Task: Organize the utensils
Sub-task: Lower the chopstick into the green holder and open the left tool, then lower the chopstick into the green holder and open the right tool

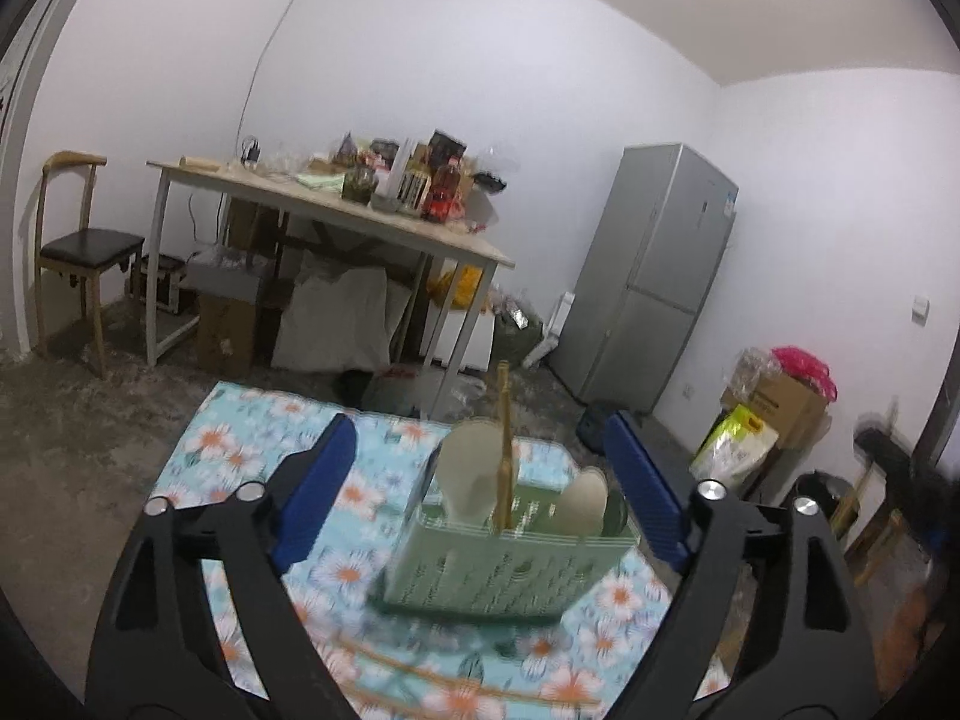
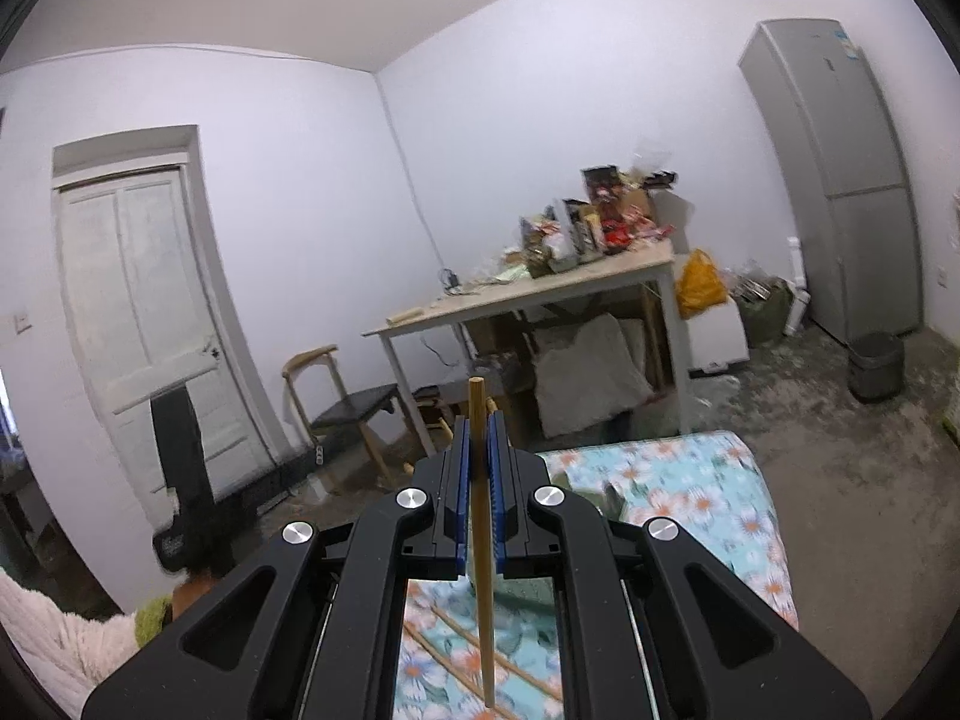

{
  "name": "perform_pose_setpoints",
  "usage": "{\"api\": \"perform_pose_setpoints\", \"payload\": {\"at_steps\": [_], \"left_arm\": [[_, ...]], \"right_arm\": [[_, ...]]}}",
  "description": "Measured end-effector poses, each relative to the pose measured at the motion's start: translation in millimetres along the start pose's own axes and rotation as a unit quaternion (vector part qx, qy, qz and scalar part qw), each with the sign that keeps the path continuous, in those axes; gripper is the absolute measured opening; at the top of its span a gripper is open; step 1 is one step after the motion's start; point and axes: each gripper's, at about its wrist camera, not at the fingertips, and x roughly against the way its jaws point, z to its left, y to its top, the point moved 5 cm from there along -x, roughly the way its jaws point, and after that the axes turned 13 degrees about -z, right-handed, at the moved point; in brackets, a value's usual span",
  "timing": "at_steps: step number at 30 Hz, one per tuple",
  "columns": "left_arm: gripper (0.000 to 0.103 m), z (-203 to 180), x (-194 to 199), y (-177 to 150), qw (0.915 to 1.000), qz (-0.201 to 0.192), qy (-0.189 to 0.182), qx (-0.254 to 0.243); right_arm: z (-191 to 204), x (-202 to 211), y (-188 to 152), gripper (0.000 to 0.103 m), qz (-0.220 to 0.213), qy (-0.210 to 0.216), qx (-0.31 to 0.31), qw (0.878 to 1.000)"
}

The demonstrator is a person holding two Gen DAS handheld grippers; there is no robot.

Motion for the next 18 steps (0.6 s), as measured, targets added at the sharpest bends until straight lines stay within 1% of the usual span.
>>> {"api": "perform_pose_setpoints", "payload": {"at_steps": [5, 6, 8, 11, 13, 18], "left_arm": [[0.088, 20, 20, -23, 0.9989, 0.039, 0.025, -0.005], [0.089, 26, 25, -31, 0.9979, 0.053, 0.037, -0.008], [0.089, 35, 33, -40, 0.9964, 0.064, 0.052, -0.015], [0.089, 50, 46, -55, 0.9931, 0.080, 0.080, -0.030], [0.090, 58, 53, -60, 0.9913, 0.084, 0.093, -0.039], [0.092, 68, 68, -67, 0.9883, 0.092, 0.109, -0.052]], "right_arm": [[19, -30, 30, 0.006, -0.022, 0.038, 0.025, 0.999], [22, -37, 36, 0.006, -0.026, 0.045, 0.027, 0.998], [28, -47, 45, 0.006, -0.032, 0.053, 0.032, 0.998], [33, -64, 59, 0.006, -0.041, 0.059, 0.044, 0.996], [33, -77, 67, 0.006, -0.045, 0.054, 0.053, 0.996], [17, -108, 74, 0.006, -0.043, 0.042, 0.045, 0.997]]}}
